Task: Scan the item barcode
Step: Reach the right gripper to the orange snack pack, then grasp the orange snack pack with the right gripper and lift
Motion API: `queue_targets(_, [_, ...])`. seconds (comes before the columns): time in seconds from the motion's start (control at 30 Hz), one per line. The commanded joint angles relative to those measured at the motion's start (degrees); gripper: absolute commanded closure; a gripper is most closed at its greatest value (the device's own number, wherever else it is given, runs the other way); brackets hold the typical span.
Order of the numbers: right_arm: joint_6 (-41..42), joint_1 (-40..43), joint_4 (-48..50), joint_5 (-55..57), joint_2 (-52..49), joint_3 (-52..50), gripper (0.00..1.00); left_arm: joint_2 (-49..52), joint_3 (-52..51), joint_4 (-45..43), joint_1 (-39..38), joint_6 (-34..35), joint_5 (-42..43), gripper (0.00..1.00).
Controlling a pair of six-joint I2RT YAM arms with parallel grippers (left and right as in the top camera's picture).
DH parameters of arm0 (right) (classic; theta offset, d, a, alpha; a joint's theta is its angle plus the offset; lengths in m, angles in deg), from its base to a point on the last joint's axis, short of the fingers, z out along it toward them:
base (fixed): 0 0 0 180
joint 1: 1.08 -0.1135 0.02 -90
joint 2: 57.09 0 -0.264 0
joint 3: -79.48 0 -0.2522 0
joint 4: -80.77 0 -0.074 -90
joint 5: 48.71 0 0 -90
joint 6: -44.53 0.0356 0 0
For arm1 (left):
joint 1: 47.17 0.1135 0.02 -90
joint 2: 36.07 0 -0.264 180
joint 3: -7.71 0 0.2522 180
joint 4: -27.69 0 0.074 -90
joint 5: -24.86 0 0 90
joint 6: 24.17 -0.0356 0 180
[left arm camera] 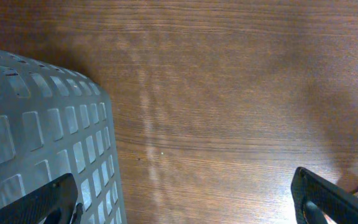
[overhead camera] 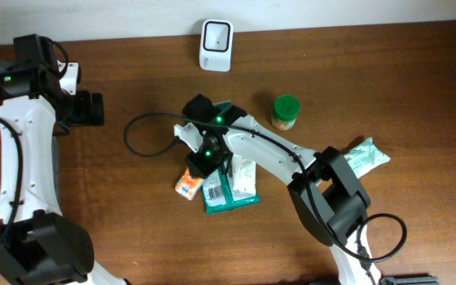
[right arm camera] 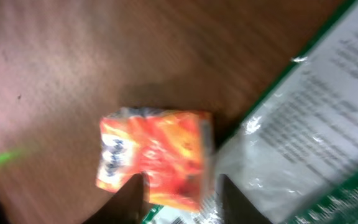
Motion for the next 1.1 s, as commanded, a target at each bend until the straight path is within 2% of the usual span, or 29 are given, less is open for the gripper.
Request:
queue_targets(0.0, [10.4,0.9,-2.3,1.3,0.7,3.3,0.51,-1.2,-0.1,0.1,0.2,-0.5,-0.4,0.01])
queue_targets(0.1, [21.1,0.1,-1.7,-8.5,0.7,2.9,0.56,-1.2,-0.1,0.1,0.2,-0.5,-0.4,0.01])
queue_targets(0.17, [25.3,-2.1,2.1,-7.8,0.7,1.3,0.67,-1.2,-0.1,0.1,0.2,-0.5,-0.4,0.01])
queue_targets(0.23, [30.9,-4.3,6.9,-4.1,0.5,-0.3,0.73,-1.2,-0.1,0.1,0.2,-0.5,-0.4,0.01])
queue_targets(0.3, [37.1,-6.1,11.8,0.2,0.3,-1.6,0.74,-1.2,-0.1,0.1,0.2,-0.5,-0.4,0.01])
queue_targets(0.43, [41.0,-8.3,15.9,-0.1,-1.8,-3.6,0.73,-1.2,-0.1,0.1,0.2,-0.5,-0.4,0.01])
queue_targets(0.63, [35.5,-8.8,8.2,-6.2,-2.1,-3.6,0.72,-1.2,-0.1,0.1,0.2,-0.5,-0.4,0.01])
queue_targets(0.87, [27.4,-6.6,-5.4,-2.8,-1.4,-3.4,0.71,-1.2,-0.1,0.1,0.2,-0.5,-0.4,0.01])
queue_targets(1.07, [21.2,-1.4,-7.4,-0.4,-0.1,-2.1,0.72,-1.2,-0.1,0.1,0.2,-0.5,-0.4,0.01])
